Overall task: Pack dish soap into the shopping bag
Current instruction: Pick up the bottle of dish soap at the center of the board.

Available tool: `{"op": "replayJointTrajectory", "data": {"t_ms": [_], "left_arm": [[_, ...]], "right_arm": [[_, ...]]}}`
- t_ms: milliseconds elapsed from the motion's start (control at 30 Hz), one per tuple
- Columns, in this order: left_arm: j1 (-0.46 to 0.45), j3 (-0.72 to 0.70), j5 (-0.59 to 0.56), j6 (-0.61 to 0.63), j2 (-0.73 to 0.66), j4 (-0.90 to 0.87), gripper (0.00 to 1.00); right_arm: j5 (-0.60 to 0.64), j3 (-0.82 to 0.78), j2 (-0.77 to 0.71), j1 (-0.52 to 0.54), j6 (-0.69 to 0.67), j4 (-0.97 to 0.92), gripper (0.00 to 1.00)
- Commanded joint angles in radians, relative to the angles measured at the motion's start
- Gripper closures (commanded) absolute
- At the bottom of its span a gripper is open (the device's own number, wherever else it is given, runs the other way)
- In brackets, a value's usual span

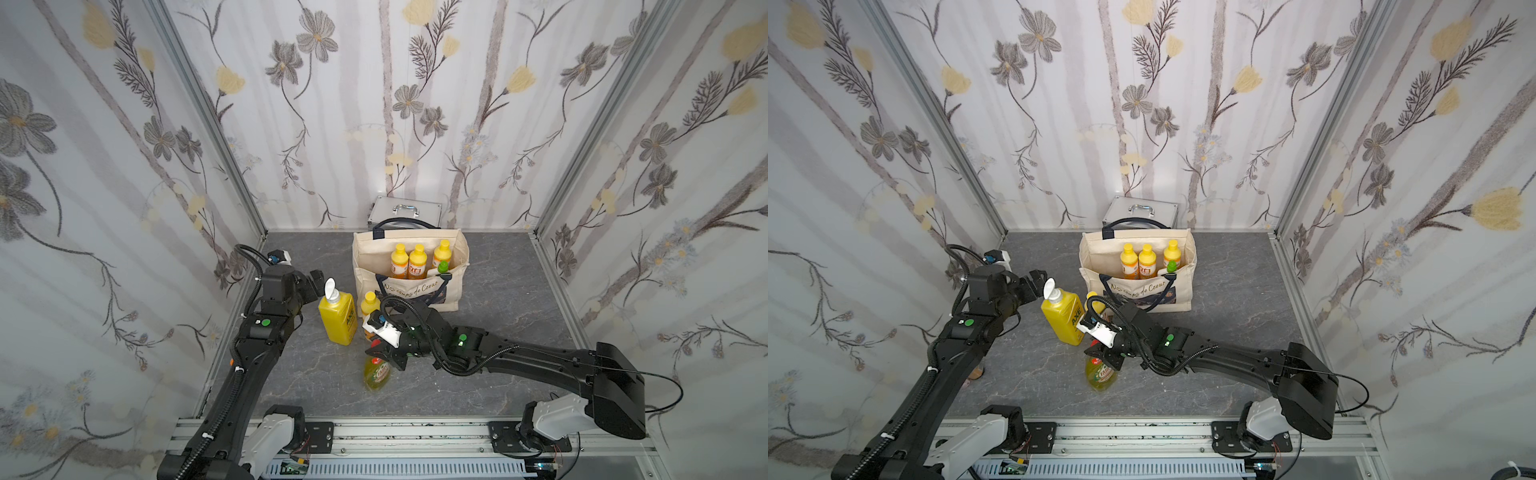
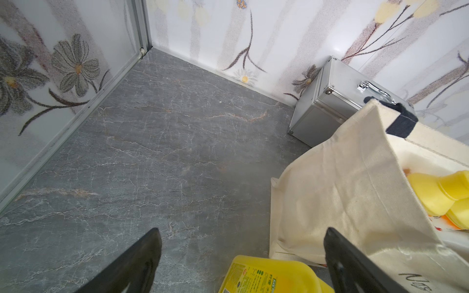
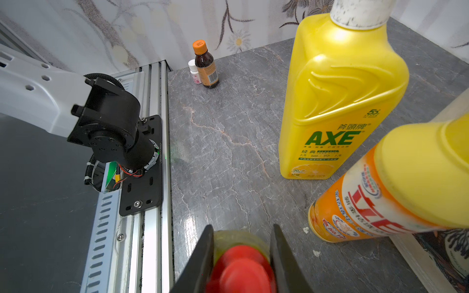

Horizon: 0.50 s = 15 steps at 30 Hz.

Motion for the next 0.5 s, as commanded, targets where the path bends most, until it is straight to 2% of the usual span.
{"op": "replayJointTrajectory", "data": {"t_ms": [0, 467], "left_arm": [[0.0, -0.002, -0.01, -0.006, -0.005, 0.023, 0.0], [0.0, -0.001, -0.01, -0.006, -0.01, 0.02, 0.0]], "right_arm": [[0.031, 0.009, -0.003, 0.001, 0.0, -0.001, 0.87], [0.103, 0.04, -0.089, -0.005, 0.0, -0.06, 0.95]]}}
